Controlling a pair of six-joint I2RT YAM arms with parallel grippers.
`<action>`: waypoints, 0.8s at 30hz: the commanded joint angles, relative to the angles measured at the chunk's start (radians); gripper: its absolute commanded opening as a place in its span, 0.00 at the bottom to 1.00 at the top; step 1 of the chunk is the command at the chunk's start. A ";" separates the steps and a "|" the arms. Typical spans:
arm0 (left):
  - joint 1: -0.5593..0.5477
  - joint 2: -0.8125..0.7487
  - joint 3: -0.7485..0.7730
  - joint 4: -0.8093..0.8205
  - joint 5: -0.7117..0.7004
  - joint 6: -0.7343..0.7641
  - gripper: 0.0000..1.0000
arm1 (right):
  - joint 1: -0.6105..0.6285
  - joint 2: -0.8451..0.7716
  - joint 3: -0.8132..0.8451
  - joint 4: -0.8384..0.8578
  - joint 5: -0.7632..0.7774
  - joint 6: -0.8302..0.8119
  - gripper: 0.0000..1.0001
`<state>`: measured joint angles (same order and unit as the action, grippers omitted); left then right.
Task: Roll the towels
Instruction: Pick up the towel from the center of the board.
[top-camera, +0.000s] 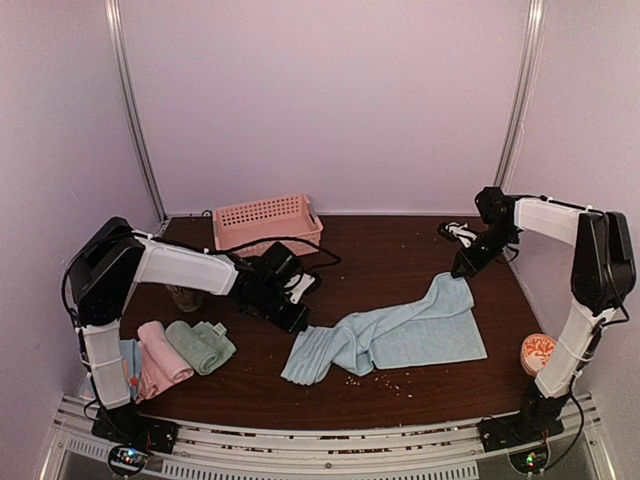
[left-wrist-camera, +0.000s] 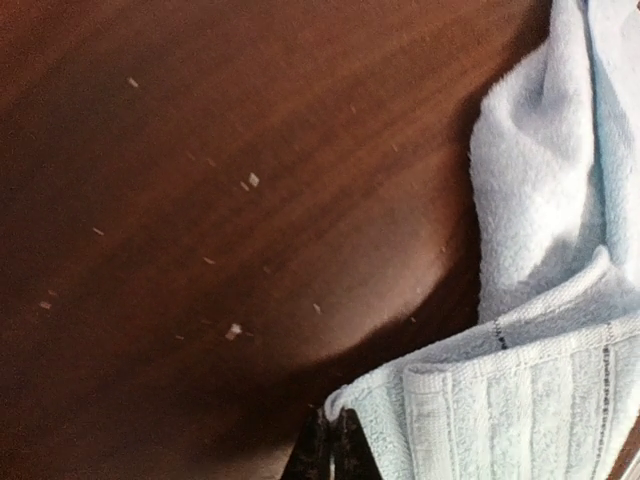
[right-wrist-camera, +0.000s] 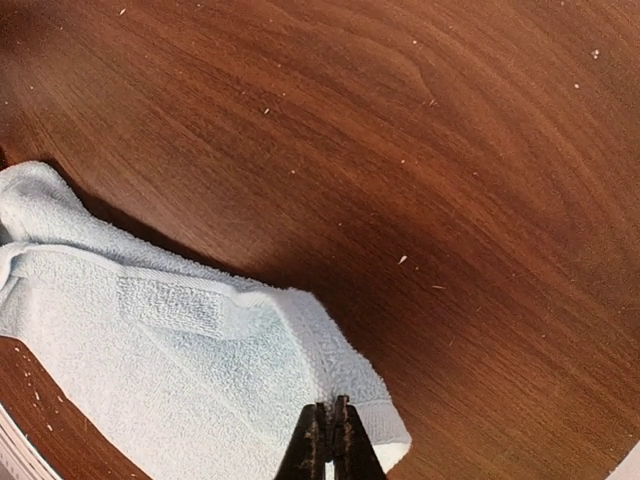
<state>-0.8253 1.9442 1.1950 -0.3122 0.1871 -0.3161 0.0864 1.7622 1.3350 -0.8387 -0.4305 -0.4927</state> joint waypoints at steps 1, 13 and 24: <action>0.057 -0.134 0.133 -0.055 -0.245 0.101 0.00 | -0.033 0.035 0.193 -0.029 -0.005 0.034 0.00; 0.174 -0.513 0.227 0.021 -0.296 0.292 0.00 | -0.167 -0.061 0.654 -0.010 -0.144 0.178 0.00; 0.160 -0.797 -0.011 0.094 -0.124 0.230 0.00 | -0.171 -0.379 0.346 0.021 -0.236 0.079 0.00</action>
<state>-0.6537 1.2766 1.2140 -0.2657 -0.0177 -0.0761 -0.0830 1.4845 1.7473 -0.7963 -0.5961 -0.3553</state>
